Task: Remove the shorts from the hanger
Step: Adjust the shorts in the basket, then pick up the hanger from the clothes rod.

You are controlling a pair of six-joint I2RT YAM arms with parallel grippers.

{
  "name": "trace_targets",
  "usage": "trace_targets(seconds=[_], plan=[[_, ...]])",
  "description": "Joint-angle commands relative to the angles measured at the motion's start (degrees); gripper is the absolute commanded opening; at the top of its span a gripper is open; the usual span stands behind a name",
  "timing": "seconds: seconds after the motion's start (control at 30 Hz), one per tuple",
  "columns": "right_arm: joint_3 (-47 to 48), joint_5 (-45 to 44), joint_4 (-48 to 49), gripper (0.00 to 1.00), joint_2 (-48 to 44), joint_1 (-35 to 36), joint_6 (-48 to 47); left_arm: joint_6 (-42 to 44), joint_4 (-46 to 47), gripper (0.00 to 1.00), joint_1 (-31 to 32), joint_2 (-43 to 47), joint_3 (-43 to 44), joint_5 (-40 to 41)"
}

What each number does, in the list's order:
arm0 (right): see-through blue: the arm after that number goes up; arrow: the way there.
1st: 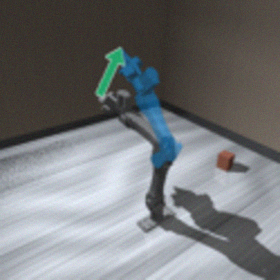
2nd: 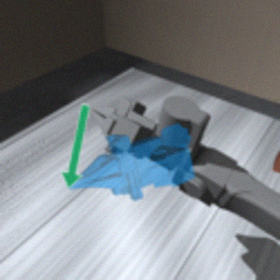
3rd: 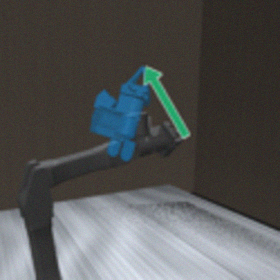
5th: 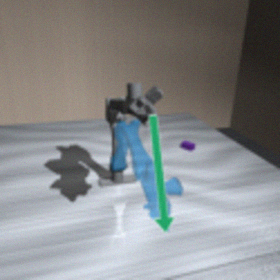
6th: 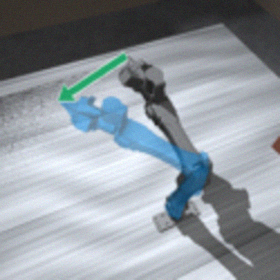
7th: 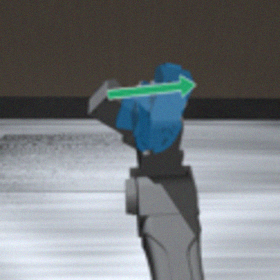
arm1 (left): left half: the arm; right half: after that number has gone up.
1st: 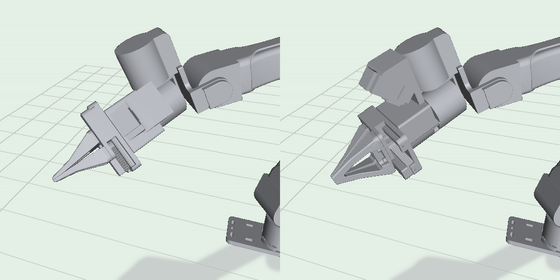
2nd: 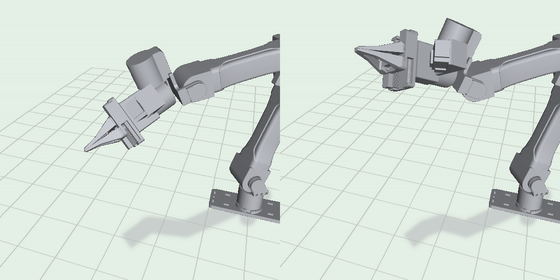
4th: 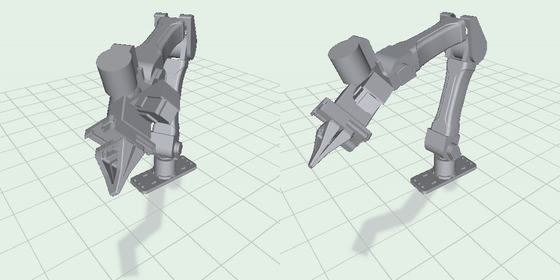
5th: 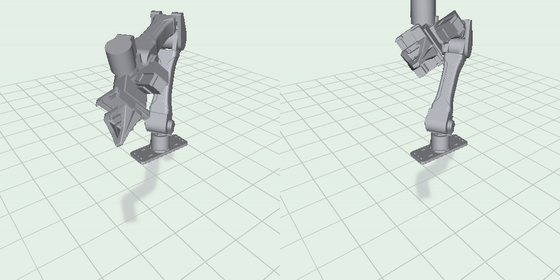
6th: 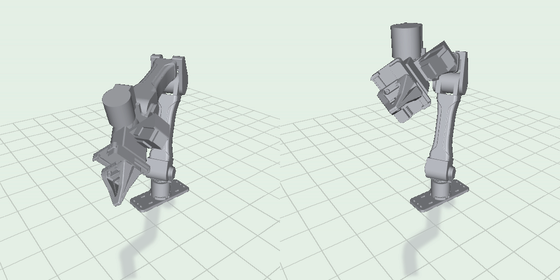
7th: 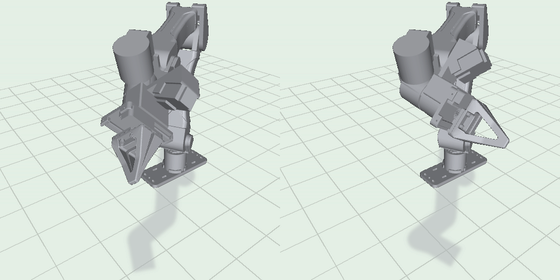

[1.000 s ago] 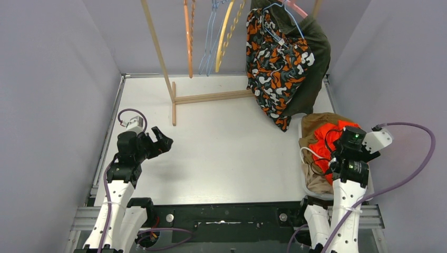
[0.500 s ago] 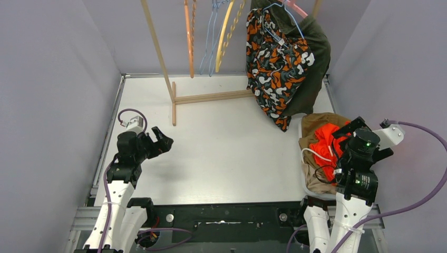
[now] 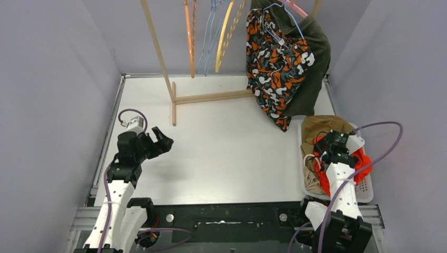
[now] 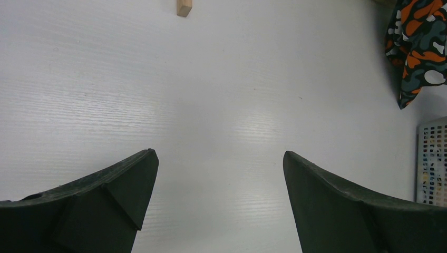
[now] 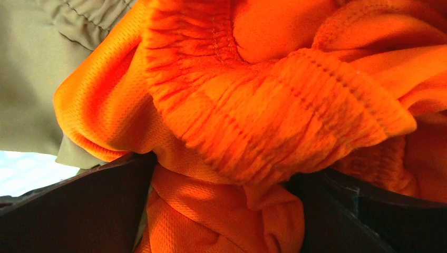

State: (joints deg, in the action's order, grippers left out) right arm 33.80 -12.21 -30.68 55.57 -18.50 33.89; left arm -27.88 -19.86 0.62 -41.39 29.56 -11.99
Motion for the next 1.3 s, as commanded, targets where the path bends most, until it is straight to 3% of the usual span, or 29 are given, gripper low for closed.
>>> trace_targets(seconds=[0.0,0.1,0.23,0.43,0.67,0.83,0.97,1.03,1.13,1.27], plan=[[7.31,0.39,-8.60,0.97,-6.93,-0.50,8.45,0.55,3.38,0.90,-0.36,0.09,0.72,-0.51],[21.71,2.47,-12.04,0.98,-9.87,-0.47,7.85,0.48,3.67,0.90,-0.35,0.15,0.59,-0.90],[31.48,5.75,-11.75,0.98,-15.18,-0.48,4.21,0.54,3.28,0.90,-0.45,0.36,0.84,-0.30],[25.41,25.44,-0.04,0.98,-23.70,-0.45,3.77,0.37,3.69,0.90,-0.45,1.00,0.50,-0.39],[22.24,49.76,11.30,0.97,-18.29,-0.29,9.61,0.38,3.34,0.90,-0.45,1.48,0.51,0.81],[20.63,47.17,13.88,0.97,-22.35,0.41,7.66,0.32,3.39,0.90,-0.45,1.43,0.50,1.03],[19.78,52.23,19.20,0.93,-23.33,0.45,6.31,0.28,3.25,0.90,-0.45,1.11,0.58,1.18],[22.46,55.06,18.05,0.92,-19.71,0.46,5.05,0.32,3.25,0.90,-0.45,1.01,0.58,1.17],[32.88,52.52,8.46,0.95,-12.62,0.72,-1.34,0.28,3.25,0.90,-0.45,0.79,0.50,1.12],[42.98,49.32,5.11,0.95,-4.71,2.41,-7.50,0.28,3.29,0.90,-0.45,0.25,0.50,0.75]])
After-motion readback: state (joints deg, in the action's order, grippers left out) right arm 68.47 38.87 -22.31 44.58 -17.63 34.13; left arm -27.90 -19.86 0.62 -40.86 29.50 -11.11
